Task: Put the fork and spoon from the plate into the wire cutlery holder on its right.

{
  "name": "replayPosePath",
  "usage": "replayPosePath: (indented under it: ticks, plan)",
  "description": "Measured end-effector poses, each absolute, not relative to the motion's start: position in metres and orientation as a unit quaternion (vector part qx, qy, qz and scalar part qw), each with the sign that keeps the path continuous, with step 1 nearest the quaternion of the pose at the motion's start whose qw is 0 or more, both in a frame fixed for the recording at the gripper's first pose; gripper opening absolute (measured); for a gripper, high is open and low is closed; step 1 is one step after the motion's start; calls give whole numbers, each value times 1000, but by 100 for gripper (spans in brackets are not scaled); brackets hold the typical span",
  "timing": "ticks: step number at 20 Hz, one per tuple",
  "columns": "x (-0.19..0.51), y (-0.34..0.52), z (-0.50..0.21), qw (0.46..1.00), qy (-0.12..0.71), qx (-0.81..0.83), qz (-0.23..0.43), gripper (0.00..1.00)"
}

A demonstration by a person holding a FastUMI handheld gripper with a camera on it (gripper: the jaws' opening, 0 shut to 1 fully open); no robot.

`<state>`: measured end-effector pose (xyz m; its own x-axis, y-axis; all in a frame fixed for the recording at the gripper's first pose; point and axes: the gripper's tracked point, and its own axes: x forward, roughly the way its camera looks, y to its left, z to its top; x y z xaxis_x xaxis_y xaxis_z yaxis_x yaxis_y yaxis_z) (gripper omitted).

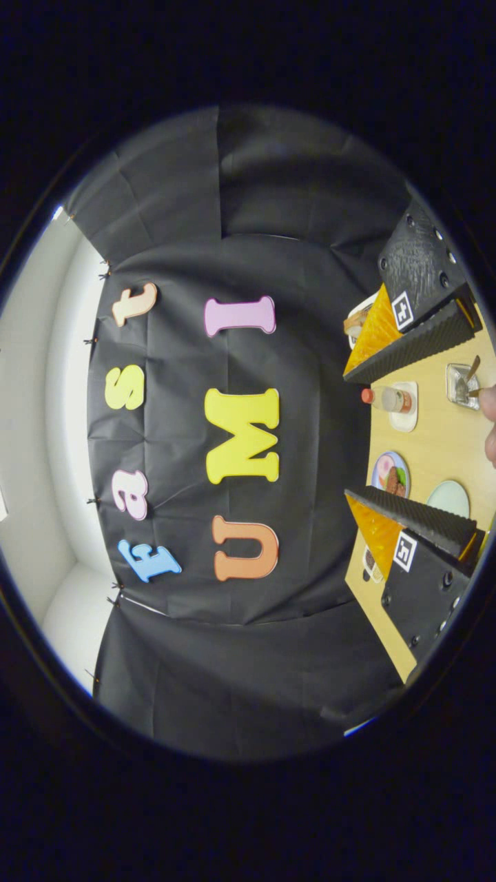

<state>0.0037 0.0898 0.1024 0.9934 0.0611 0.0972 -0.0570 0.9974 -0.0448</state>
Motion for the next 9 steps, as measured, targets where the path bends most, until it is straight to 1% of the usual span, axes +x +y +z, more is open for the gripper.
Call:
replayPosePath:
  ticks: [9]
  plan:
    - [-3,82,108,998,-59,-19,21,90]
